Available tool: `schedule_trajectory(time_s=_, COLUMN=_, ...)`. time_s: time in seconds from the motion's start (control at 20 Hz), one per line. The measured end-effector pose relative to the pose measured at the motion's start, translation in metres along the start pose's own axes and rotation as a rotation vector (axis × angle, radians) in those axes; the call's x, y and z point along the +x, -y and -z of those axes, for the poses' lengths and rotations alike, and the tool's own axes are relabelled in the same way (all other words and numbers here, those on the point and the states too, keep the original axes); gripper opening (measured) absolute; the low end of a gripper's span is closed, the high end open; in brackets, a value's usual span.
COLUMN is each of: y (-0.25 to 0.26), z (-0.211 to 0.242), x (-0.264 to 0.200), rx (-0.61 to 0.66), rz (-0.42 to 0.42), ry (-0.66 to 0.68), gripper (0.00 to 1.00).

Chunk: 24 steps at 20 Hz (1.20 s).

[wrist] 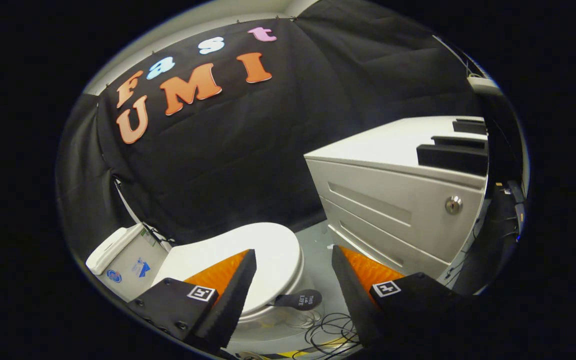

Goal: Open the toilet lid.

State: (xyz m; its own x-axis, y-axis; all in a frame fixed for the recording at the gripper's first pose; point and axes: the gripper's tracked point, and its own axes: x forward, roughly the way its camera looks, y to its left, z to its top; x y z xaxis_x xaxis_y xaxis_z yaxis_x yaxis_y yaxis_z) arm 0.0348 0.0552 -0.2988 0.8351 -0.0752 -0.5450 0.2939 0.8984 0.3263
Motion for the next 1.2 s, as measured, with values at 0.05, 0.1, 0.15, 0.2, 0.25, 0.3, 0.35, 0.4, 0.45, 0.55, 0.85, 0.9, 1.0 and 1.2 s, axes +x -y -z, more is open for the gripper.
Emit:
schedule_trajectory(time_s=0.05, y=0.002, z=0.003, x=0.0, rx=0.012, rz=0.015, ry=-0.026, gripper=0.98)
schedule_trajectory(time_s=0.1, y=0.005, z=0.008, x=-0.003, rx=0.019, rz=0.025, ry=-0.047, gripper=0.98)
schedule_trajectory(time_s=0.15, y=0.007, z=0.007, x=0.002, rx=0.021, rz=0.03, ry=-0.028, gripper=0.98)
schedule_trajectory(time_s=0.2, y=0.007, z=-0.002, x=0.009, rx=0.034, rz=0.031, ry=0.018, gripper=0.98)
schedule_trajectory(time_s=0.25, y=0.007, z=-0.006, x=0.016, rx=0.054, rz=0.033, ry=0.048, gripper=0.98)
schedule_trajectory(time_s=0.3, y=0.01, z=-0.004, x=0.019, rx=0.079, rz=0.046, ry=0.043, gripper=0.98)
schedule_trajectory(time_s=0.35, y=0.018, z=-0.003, x=0.026, rx=0.104, rz=0.069, ry=0.058, gripper=0.98)
schedule_trajectory(time_s=0.4, y=0.024, z=0.001, x=0.03, rx=0.137, rz=0.079, ry=0.041, gripper=0.98)
schedule_trajectory(time_s=0.45, y=0.025, z=0.009, x=0.032, rx=0.171, rz=0.086, ry=0.014, gripper=0.98)
schedule_trajectory(time_s=0.55, y=0.032, z=0.022, x=0.036, rx=0.225, rz=0.107, ry=-0.037, gripper=0.97)
schedule_trajectory(time_s=0.85, y=0.008, z=0.066, x=0.045, rx=0.352, rz=0.06, ry=-0.163, gripper=0.82)
schedule_trajectory(time_s=0.9, y=0.007, z=0.069, x=0.044, rx=0.368, rz=0.053, ry=-0.184, gripper=0.82)
schedule_trajectory(time_s=1.0, y=0.003, z=0.077, x=0.043, rx=0.435, rz=0.033, ry=-0.247, gripper=0.79)
schedule_trajectory(time_s=1.2, y=0.009, z=0.088, x=0.049, rx=0.551, rz=0.024, ry=-0.276, gripper=0.67)
